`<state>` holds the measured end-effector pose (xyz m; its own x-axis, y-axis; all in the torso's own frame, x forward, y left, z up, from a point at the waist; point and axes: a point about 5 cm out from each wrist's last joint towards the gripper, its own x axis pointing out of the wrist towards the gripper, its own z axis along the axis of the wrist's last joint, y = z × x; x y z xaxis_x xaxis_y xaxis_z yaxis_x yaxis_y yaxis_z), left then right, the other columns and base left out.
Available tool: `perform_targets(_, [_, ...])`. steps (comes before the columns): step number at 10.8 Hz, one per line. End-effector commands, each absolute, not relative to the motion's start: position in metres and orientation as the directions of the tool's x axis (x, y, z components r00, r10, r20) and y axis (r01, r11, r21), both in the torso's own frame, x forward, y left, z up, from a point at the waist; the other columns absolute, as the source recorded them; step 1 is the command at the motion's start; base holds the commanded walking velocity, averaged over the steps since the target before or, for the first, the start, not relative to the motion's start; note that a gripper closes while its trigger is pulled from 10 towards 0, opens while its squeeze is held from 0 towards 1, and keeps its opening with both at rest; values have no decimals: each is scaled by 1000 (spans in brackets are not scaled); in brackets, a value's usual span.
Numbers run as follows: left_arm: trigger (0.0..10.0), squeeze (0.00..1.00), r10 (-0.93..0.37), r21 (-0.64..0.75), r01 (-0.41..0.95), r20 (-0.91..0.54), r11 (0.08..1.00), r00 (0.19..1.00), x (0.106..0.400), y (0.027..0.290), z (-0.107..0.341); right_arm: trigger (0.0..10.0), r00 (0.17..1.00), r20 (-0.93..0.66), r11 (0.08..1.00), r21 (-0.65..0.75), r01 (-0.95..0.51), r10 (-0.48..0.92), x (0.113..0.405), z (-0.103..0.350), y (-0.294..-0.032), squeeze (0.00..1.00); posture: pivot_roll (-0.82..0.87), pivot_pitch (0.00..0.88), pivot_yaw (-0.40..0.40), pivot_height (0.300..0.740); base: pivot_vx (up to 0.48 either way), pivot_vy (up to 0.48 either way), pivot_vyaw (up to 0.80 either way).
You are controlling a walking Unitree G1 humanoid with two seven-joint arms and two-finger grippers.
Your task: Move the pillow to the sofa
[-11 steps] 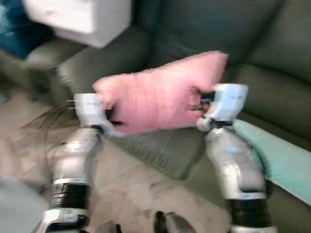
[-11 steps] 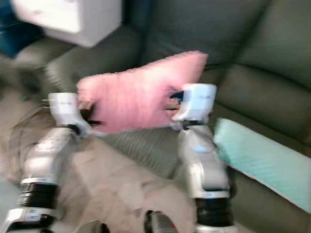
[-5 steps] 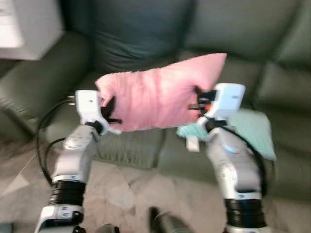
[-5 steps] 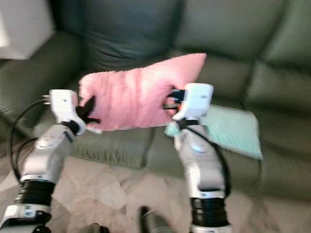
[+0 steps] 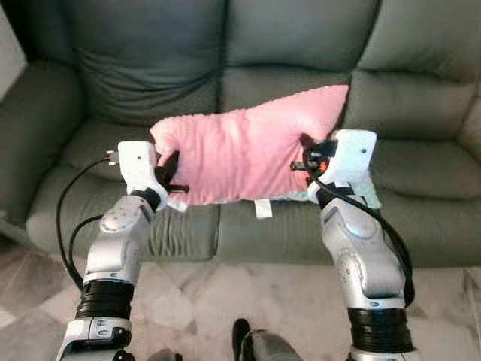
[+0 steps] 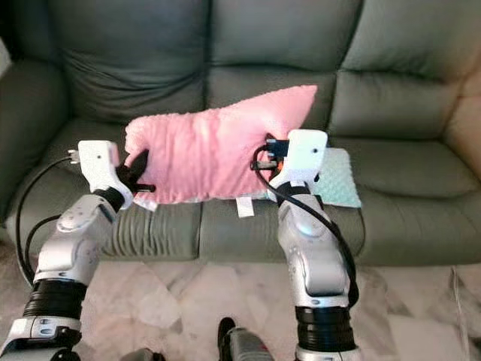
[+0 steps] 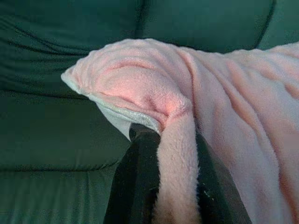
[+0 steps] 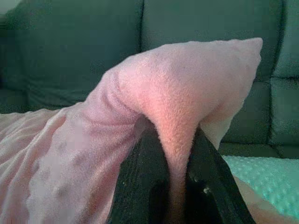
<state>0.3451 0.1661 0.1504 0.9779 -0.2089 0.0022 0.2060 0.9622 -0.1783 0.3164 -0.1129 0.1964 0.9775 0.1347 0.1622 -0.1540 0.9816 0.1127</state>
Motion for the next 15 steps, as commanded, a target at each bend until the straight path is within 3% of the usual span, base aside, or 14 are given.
perform_targets(1, [10000, 0, -223, -181, 221, 11, 958, 975, 346, 164, 153, 10000, 972, 194, 982, 109, -156, 133, 315, 203, -113, 0, -81, 186, -67, 740, 0, 0, 0])
perform_targets(11, [10000, 0, -257, -174, 251, -11, 952, 966, 346, 156, 150, 10000, 972, 197, 984, 102, -149, 127, 314, 203, -112, 0, -85, 187, -62, 740, 0, 480, 0])
perform_targets(15, [10000, 0, -260, -130, 259, 14, 957, 966, 343, 150, 149, 10000, 975, 194, 988, 94, -125, 105, 314, 201, -117, 0, -84, 187, -64, 740, 0, 0, 0])
